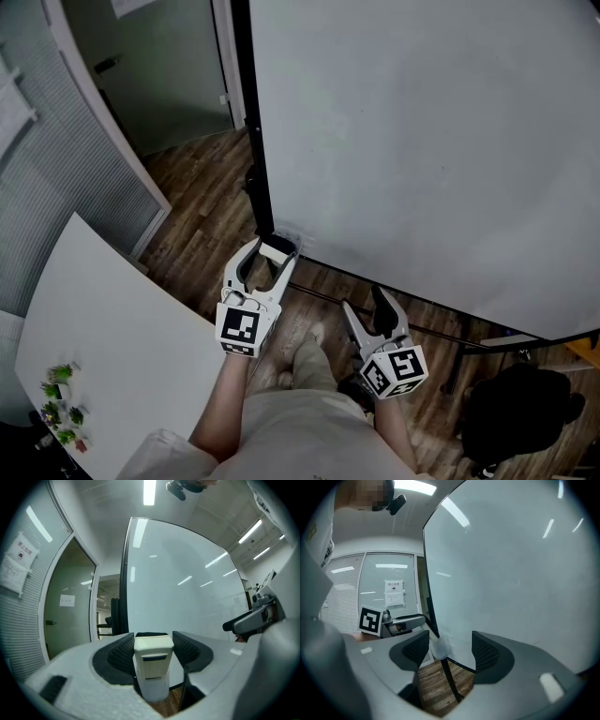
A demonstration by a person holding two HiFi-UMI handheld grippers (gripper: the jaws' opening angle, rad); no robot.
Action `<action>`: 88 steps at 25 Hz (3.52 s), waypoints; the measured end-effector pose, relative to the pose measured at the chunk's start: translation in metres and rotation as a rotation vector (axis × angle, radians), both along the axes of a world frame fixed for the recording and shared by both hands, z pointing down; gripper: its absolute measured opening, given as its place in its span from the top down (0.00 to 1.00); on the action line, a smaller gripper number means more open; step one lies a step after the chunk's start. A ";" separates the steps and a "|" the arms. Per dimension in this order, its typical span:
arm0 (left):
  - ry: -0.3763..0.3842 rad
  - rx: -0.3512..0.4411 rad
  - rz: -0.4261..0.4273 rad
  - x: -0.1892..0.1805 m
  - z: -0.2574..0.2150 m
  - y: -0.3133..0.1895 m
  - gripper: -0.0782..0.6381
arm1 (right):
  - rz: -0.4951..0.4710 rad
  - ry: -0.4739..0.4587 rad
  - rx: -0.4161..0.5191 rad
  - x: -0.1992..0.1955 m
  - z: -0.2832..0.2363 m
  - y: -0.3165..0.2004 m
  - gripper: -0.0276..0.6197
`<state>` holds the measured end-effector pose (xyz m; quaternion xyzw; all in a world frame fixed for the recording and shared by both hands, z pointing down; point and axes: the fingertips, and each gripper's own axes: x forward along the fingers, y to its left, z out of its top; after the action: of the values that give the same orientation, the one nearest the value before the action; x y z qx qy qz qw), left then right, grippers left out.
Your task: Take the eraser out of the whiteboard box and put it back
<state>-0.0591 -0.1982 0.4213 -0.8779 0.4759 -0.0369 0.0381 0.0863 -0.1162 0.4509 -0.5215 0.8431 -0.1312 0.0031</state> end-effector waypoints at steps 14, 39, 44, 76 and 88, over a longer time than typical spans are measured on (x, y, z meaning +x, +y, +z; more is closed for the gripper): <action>0.015 0.042 0.003 -0.007 -0.020 0.017 0.54 | 0.010 0.001 0.027 -0.002 -0.009 0.008 0.52; 0.021 0.062 0.012 -0.030 -0.036 0.051 0.54 | -0.015 0.005 0.053 -0.030 -0.022 0.025 0.52; 0.032 0.060 0.016 -0.031 -0.037 0.052 0.54 | -0.010 0.006 0.053 -0.030 -0.021 0.026 0.52; 0.022 0.045 0.042 -0.004 -0.026 0.016 0.54 | 0.030 -0.002 0.030 -0.002 -0.012 0.004 0.53; 0.021 0.029 0.035 -0.001 -0.017 0.005 0.54 | 0.036 0.000 0.014 0.006 -0.004 -0.004 0.53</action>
<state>-0.0598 -0.1929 0.4040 -0.8858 0.4614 -0.0200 0.0464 0.0925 -0.1201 0.4466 -0.5365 0.8345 -0.1251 0.0091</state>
